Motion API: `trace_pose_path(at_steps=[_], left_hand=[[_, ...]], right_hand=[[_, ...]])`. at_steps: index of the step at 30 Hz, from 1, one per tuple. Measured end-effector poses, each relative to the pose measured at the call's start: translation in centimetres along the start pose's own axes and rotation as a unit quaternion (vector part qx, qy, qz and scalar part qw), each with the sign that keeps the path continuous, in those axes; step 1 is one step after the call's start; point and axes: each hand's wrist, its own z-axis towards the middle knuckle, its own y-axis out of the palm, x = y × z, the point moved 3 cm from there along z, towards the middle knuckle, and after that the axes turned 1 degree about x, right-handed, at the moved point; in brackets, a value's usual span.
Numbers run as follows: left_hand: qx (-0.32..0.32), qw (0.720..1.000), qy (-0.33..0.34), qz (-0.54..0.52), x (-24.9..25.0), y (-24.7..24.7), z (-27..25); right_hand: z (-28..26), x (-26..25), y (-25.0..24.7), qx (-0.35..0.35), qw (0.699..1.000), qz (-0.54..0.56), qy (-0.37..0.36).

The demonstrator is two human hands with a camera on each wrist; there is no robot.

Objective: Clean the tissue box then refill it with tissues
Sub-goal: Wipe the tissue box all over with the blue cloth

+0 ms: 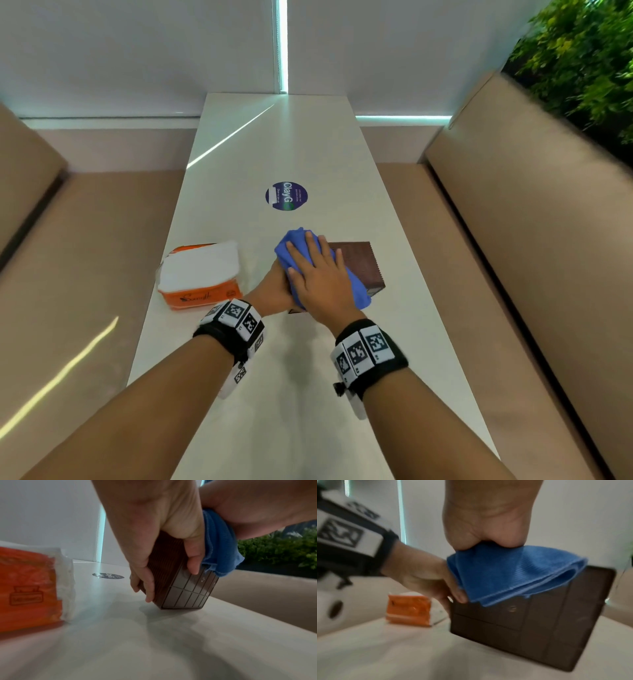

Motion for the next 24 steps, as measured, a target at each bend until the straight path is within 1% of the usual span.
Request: trace_pose_path(at_steps=[1,2,5,7,9,11,12,13,14,16,17,19,21,22,24], left_hand=[[-0.021,1.0,-0.007,-0.015,0.1,0.0,0.1],[-0.026,0.999,-0.016,-0.031,-0.3,0.0,0.2],[-0.012,0.997,-0.049,-0.061,-1.5,-0.3,0.1],[-0.018,0.996,-0.059,-0.068,-2.0,-0.3,0.2],[-0.021,0.995,-0.061,-0.073,-1.8,-0.3,0.5],[-0.025,0.996,-0.05,-0.074,-1.8,-0.2,0.5],[-0.021,0.996,-0.043,-0.074,-1.8,-0.1,0.6],[-0.015,0.997,-0.038,-0.068,-1.8,0.0,0.5],[-0.009,0.997,-0.033,-0.066,-1.7,0.0,0.5],[-0.005,0.998,-0.023,-0.058,-1.7,0.1,0.5],[-0.002,0.998,-0.016,-0.054,-1.5,0.1,0.4],[-0.006,0.998,-0.001,-0.061,-1.4,0.2,0.2],[-0.001,0.998,0.0,-0.061,-1.6,0.1,0.2],[0.002,0.998,-0.002,-0.06,-1.7,0.0,0.3],[-0.002,0.998,-0.01,-0.065,-2.2,-0.1,0.3]], right_hand=[[0.0,0.6,0.0,-0.003,1.0,0.007,0.015],[0.1,1.3,0.0,-0.004,0.999,0.011,0.033],[0.3,4.0,-0.4,0.012,0.995,-0.015,0.103],[0.4,6.3,-0.6,0.015,0.986,0.0,0.164],[0.3,7.8,-0.7,0.011,0.972,0.034,0.231],[0.2,7.8,-0.6,0.016,0.961,0.06,0.269],[0.2,7.2,-0.6,0.019,0.961,0.06,0.268],[0.3,6.3,-0.6,0.022,0.966,0.052,0.251],[0.3,5.0,-0.5,0.022,0.975,0.039,0.219],[0.1,2.4,0.1,0.021,0.991,0.029,0.131],[-0.3,1.4,0.4,0.018,0.995,0.032,0.089],[-0.9,0.7,0.8,0.022,0.999,0.038,0.03],[-1.1,1.4,0.7,0.036,0.998,0.041,0.009],[-1.0,2.0,0.6,0.046,0.998,0.037,0.015],[-1.0,3.4,0.5,0.064,0.996,0.02,0.056]])
